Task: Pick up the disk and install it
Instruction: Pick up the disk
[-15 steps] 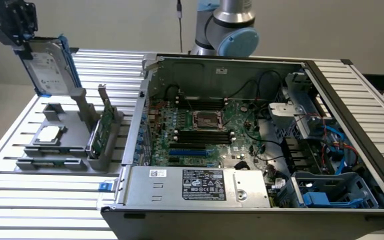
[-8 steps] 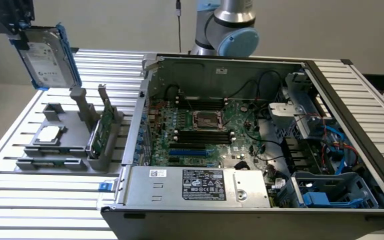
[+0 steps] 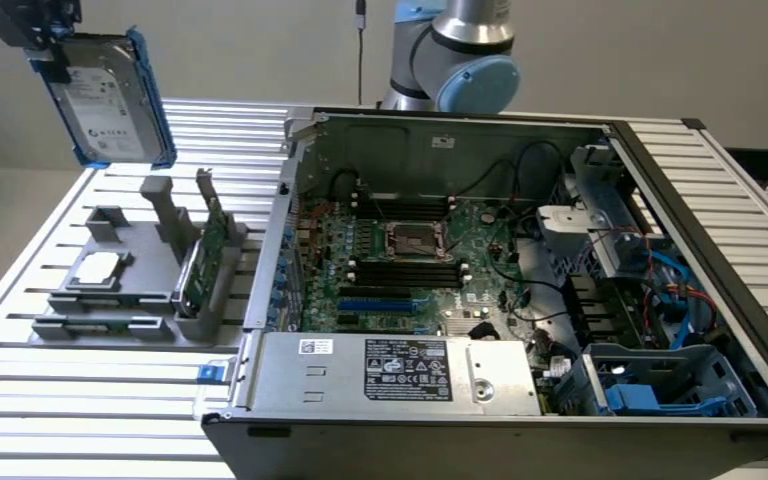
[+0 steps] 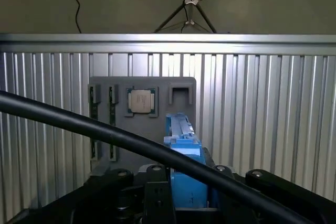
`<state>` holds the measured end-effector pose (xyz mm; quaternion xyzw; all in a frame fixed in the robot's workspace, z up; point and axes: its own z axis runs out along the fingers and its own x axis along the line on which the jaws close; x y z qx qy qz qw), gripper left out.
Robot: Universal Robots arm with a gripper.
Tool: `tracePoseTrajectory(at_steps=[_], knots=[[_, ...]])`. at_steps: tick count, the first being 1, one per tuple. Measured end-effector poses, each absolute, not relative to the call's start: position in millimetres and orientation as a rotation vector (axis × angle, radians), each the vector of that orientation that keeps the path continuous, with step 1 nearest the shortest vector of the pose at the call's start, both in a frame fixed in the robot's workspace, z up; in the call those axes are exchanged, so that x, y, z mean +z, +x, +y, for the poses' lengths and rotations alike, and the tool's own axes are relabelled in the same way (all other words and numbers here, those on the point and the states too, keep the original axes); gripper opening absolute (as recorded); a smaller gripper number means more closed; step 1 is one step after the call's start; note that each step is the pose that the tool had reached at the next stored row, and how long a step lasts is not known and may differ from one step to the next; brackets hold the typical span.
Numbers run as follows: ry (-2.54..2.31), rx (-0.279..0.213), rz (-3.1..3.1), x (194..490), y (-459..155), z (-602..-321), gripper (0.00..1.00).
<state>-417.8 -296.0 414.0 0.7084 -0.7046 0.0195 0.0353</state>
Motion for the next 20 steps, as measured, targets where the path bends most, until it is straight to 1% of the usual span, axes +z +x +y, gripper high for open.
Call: tracePoseTrajectory(at_steps=[11,20], knots=[[2.177,0.06,-2.165,440.7,-369.6,-297.6,0.33],[2.176,0.059,-2.165,454.9,-328.7,-299.4,0.33]])
